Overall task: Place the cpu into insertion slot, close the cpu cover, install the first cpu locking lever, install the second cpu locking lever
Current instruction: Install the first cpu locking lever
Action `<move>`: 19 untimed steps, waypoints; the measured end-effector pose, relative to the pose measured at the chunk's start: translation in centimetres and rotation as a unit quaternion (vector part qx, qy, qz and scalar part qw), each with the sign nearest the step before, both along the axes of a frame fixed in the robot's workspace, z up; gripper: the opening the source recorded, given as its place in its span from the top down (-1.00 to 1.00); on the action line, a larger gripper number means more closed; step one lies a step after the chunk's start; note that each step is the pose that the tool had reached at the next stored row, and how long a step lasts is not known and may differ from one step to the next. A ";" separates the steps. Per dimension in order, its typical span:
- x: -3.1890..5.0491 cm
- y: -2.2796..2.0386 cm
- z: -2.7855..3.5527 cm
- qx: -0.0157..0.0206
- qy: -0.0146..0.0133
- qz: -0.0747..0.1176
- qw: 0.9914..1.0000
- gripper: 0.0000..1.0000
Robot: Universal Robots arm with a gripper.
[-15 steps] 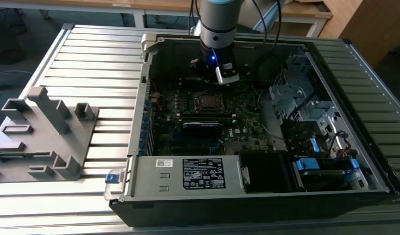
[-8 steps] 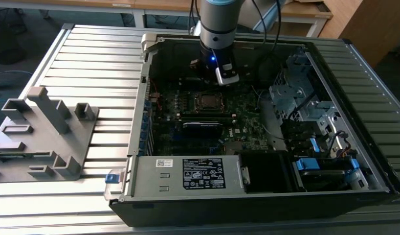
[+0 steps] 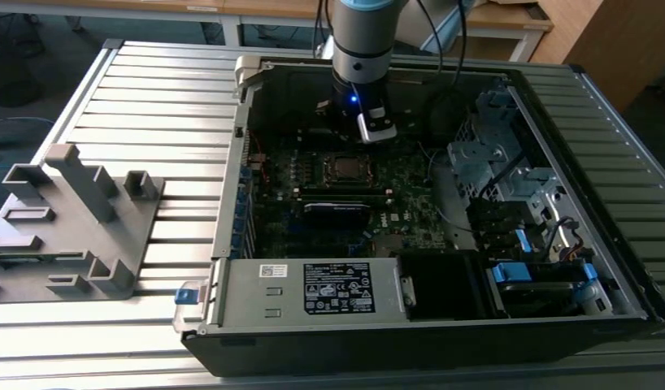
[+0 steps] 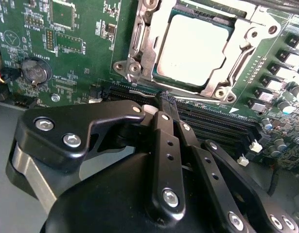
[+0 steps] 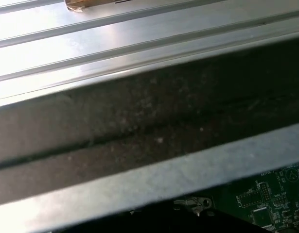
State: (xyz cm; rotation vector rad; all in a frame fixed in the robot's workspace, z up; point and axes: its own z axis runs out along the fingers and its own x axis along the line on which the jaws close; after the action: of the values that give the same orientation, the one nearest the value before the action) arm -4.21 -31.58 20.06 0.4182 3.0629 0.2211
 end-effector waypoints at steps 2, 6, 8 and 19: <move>0.01 0.02 -0.01 -0.001 0.000 -0.010 1.000 0.79; 0.04 0.20 -0.02 -0.002 0.000 -0.023 1.000 0.79; 0.04 0.41 -0.02 -0.002 0.000 -0.026 1.000 0.79; 0.05 0.59 -0.07 -0.004 0.000 -0.029 1.000 0.79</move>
State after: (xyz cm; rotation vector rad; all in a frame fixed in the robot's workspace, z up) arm -4.16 -30.98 19.98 0.5048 3.0450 0.2054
